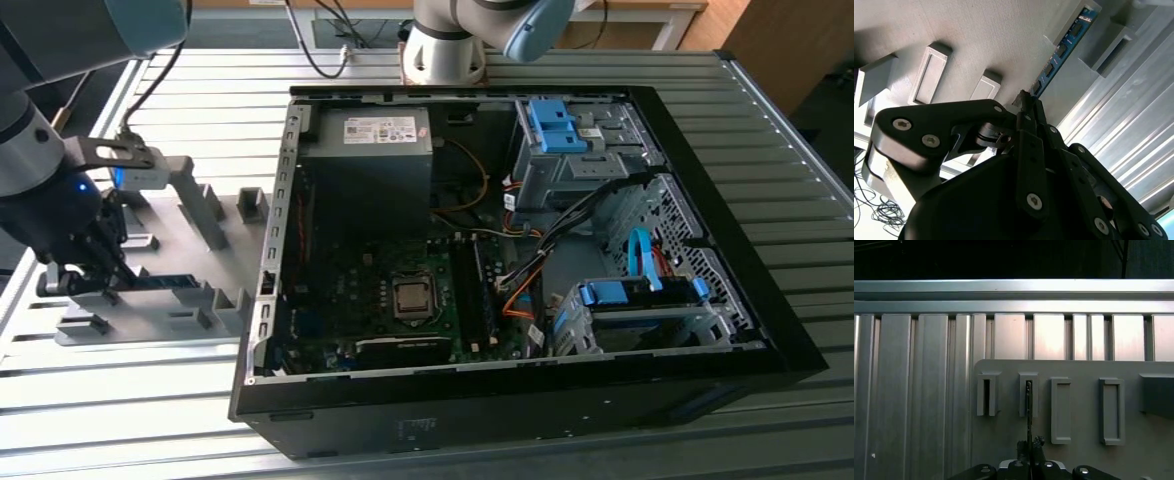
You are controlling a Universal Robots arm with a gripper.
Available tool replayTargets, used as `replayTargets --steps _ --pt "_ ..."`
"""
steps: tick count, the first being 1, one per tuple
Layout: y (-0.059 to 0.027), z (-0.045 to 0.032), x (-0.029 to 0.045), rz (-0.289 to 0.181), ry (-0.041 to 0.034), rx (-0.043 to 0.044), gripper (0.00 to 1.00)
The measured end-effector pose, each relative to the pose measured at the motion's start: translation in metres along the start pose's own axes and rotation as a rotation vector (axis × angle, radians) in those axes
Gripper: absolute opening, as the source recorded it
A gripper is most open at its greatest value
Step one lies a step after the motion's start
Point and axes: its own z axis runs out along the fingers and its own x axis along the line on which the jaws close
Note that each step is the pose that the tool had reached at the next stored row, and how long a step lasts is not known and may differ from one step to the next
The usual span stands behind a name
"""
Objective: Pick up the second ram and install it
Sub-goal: 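Pick up the second ram and move it above second insertion slot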
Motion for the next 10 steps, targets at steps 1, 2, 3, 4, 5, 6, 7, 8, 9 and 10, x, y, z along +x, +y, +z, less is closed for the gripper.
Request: replayTargets --steps 1,2,3,4,5,6,7,8,9,10 --pt "0.0 -0.0002 0.0 0.0 0.0001 0.0 0.14" --pt "0.0 -0.0004 0.0 0.0 0.0002 -0.0001 0.14" --pt "0.0 -0.0006 0.0 0.0 0.0004 0.0 0.14" --pt "0.0 -0.0011 -0.0001 0.0 0.0015 0.0 0.14" --pt "0.0001 -0.0017 -0.0001 0.0 0.002 0.0 0.14" --pt "0.0001 -0.0018 0.0 0.0 0.002 -0.0001 0.14" --pt "0.0001 -0.0019 -0.0001 0.0 0.002 -0.0001 0.14" --pt "0.0001 -0.0021 0.0 0.0 0.0021 -0.0001 0.14" --pt "0.0001 -0.0023 0.0 0.0 0.0021 -0.0001 0.14" --pt "0.0001 -0.0025 0.0 0.0 0.002 0.0 0.14"
